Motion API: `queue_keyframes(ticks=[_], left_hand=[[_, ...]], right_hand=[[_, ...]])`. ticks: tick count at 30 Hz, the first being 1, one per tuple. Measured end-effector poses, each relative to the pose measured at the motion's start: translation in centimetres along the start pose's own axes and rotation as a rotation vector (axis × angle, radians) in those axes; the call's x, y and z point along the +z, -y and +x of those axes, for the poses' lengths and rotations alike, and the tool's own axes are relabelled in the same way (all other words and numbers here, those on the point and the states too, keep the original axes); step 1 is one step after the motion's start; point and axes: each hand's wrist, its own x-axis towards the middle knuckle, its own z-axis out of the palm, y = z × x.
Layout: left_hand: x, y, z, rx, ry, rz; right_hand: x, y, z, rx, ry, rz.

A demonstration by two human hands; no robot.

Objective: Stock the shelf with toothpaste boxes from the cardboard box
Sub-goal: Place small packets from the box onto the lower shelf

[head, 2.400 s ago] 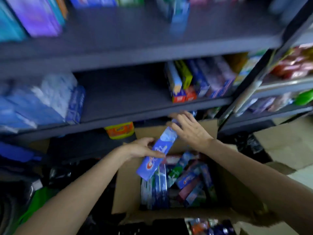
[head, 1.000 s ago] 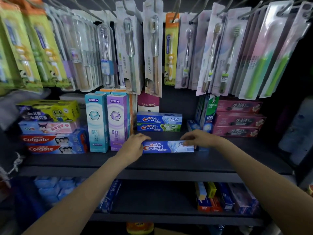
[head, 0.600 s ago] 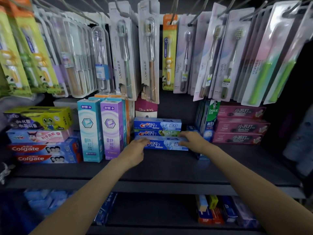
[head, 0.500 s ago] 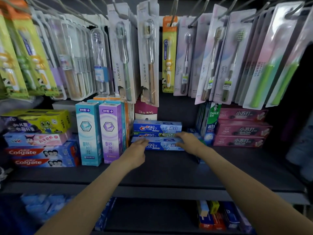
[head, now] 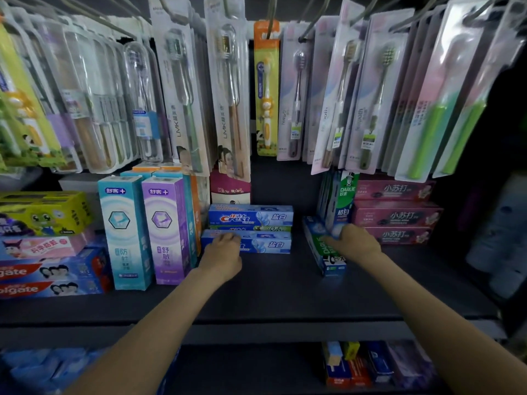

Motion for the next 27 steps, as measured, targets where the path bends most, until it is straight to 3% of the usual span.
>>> queue_keyframes(ticks=[4,9,12,14,16,19,27], left_hand=[[0.2,-2.1,0.0,0.085,-0.084,-0.020],[0.5,-4.5,-0.3,0.266,-0.095,-0.033],[0.6,-5.7,-0.3,0.365,-0.072,-0.104],[0.3,-6.8,0.0,0.395,-0.061,-0.240],[-0.1,-8.1,0.7,0.366,-0.061,-0.449],[-0.9,-10.2,2.0,0.278,-0.021,-0.665],[-1.0,-11.4,6.1,0.201,0.087,-0.728]], right_hand=[[0.4,0.0,-0.3,0.063,0.111,0.052],[0.5,0.4,-1.7,0.055,0.307,-0.094],[-0.8,1.1,-2.8,0.025,0.094,-0.010],[-2.9,1.8,-3.0,-0.023,-0.157,0.053],[-5.0,2.5,-2.7,-0.073,-0.295,0.138],[-6.8,3.2,-1.4,-0.074,-0.298,0.283],[-8.0,4.2,0.3,-0.075,-0.250,0.404]])
